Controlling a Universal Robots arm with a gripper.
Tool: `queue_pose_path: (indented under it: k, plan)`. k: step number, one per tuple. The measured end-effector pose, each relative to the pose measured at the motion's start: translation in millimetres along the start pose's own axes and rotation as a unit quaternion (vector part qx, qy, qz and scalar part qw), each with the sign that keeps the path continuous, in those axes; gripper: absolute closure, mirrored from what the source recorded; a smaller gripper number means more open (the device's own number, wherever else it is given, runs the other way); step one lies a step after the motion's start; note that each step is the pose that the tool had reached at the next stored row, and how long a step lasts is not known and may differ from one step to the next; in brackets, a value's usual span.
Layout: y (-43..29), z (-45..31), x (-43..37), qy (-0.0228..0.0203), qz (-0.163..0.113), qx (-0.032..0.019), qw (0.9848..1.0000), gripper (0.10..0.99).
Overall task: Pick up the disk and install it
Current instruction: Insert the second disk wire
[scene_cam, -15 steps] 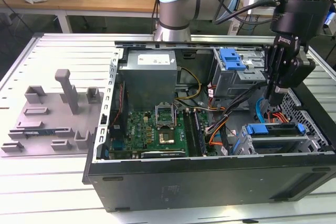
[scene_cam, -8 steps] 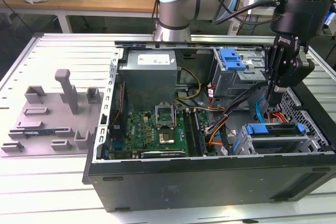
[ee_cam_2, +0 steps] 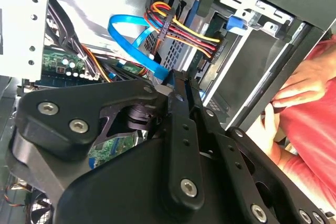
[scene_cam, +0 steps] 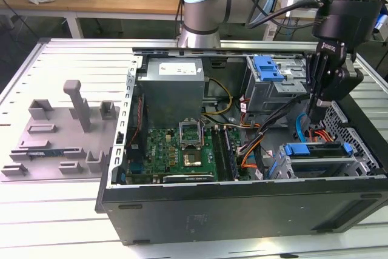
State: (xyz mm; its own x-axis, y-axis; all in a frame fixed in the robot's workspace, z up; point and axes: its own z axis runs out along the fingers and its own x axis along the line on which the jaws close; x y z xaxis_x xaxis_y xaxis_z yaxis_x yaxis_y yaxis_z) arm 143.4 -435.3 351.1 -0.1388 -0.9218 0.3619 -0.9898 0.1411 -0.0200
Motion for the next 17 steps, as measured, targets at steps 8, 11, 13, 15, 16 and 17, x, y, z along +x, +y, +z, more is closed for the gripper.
queue_pose_path:
  k: [8,11,13,15,16,17]
  plan:
    - [-2.1,8.0,18.7,-0.0175,0.006,0.0135,0.9997,0.925]
    - [-2.3,9.8,23.5,-0.0244,0.008,0.0184,0.9995,0.925]
    - [-3.0,12.1,29.1,-0.0304,0.008,0.0175,0.9994,0.925]
    - [-3.3,16.1,39.4,-0.0471,0.007,0.0150,0.9987,0.925]
    - [-2.5,17.7,42.8,-0.0547,0.007,0.0141,0.9984,0.925]
    - [-2.0,18.4,44.1,-0.0578,0.006,0.0137,0.9982,0.925]
